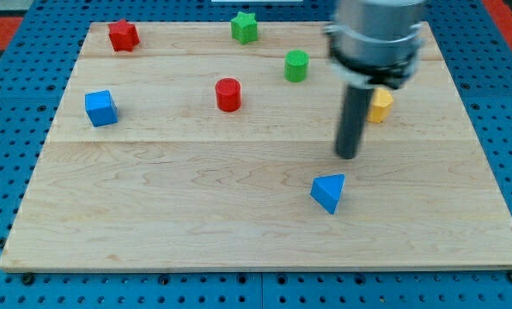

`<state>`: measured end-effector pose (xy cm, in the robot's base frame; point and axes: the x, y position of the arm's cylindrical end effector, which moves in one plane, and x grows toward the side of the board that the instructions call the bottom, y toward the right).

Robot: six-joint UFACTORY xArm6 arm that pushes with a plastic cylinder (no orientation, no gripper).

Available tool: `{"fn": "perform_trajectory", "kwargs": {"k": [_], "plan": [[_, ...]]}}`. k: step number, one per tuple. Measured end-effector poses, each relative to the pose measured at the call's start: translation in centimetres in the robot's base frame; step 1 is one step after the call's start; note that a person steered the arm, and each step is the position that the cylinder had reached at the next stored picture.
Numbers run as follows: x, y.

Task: Slightly move the yellow hexagon towards the left

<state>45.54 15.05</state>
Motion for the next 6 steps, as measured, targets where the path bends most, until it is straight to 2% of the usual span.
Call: {"fn": "perform_trajectory", "kwargs": {"k": [1,2,3,4,5,6], "plan": [[-3.0,7.5],[-7.6,5.9],[-3.1,-1.1],[-0.8,-8.2],[-0.9,3.5],[-5.2,4.8]]}}
